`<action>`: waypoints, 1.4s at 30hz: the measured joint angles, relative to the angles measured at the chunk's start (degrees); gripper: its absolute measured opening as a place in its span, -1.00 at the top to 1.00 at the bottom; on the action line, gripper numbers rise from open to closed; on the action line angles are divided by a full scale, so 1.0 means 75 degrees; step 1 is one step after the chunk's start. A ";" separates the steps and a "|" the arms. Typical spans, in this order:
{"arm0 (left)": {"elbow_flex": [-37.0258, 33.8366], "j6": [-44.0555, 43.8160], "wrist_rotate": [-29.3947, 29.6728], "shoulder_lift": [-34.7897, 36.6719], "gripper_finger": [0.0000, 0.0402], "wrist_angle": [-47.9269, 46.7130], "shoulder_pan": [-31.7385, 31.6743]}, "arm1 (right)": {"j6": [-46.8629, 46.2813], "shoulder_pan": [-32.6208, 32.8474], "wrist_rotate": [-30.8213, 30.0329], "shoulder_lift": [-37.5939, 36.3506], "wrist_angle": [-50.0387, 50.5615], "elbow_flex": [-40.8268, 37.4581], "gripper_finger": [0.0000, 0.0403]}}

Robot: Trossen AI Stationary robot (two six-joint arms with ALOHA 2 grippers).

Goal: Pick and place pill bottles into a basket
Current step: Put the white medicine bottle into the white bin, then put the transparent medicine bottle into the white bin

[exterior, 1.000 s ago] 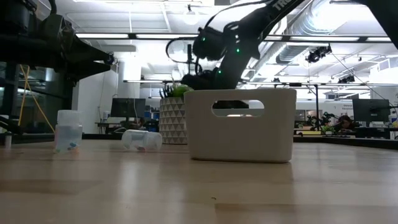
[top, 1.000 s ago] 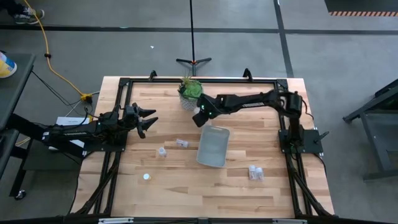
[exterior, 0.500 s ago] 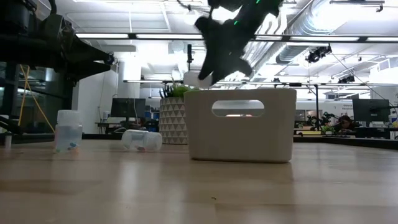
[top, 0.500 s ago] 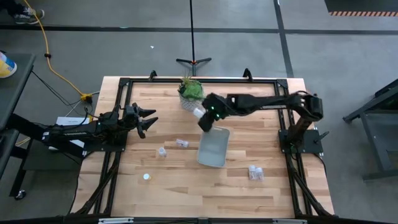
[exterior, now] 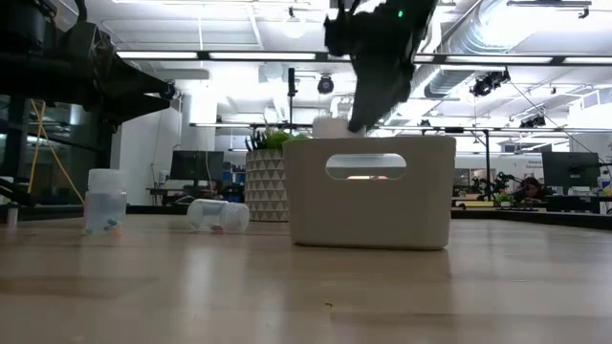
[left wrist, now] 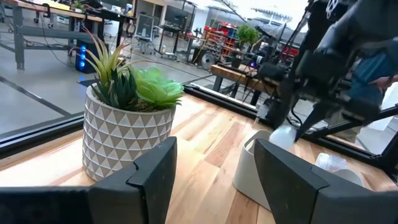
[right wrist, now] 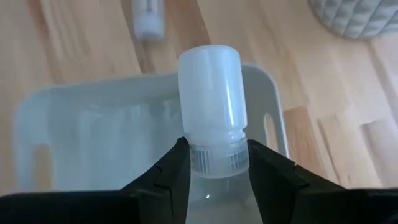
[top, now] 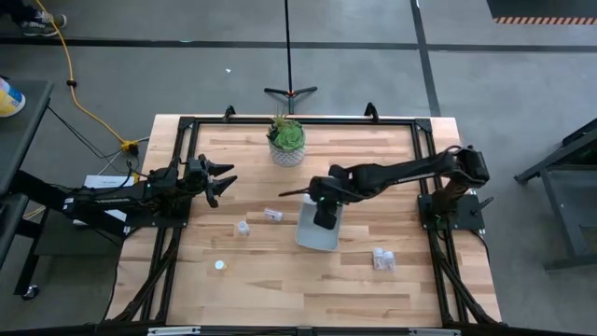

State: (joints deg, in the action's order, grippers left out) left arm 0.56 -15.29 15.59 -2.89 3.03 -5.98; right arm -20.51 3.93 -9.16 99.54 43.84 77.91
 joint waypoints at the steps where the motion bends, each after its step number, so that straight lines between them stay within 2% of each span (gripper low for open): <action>1: 0.0003 -0.0003 -0.0003 0.0000 -0.25 0.0003 -0.0002 | 0.0001 0.0005 0.0003 0.0093 0.0008 -0.0001 0.34; 6: 0.0003 -0.0002 0.0000 0.0002 -0.25 0.0000 -0.0003 | -0.0001 0.0023 0.0141 0.0509 0.0137 -0.0009 0.35; 10: 0.0001 -0.0003 -0.0001 0.0001 -0.25 0.0002 -0.0001 | 0.0003 -0.0012 -0.0053 0.0746 0.0242 -0.0009 0.34; 23: 0.0003 -0.0003 -0.0003 0.0003 -0.25 0.0000 -0.0001 | 0.0166 -0.0123 -0.0071 0.1443 -0.0205 -0.0009 0.33; 37: 0.0003 -0.0003 -0.0003 0.0000 -0.25 0.0000 -0.0003 | -0.0378 -0.0128 0.0235 0.1431 -0.0121 0.0011 0.01; 42: 0.0000 -0.0003 -0.0003 0.0000 -0.25 0.0000 0.0000 | -0.0875 -0.0132 0.0217 0.1431 0.0663 0.0577 -0.02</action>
State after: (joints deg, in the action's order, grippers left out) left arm 0.56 -15.31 15.57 -2.89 3.03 -5.98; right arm -27.07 2.94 -7.53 110.28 48.81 82.24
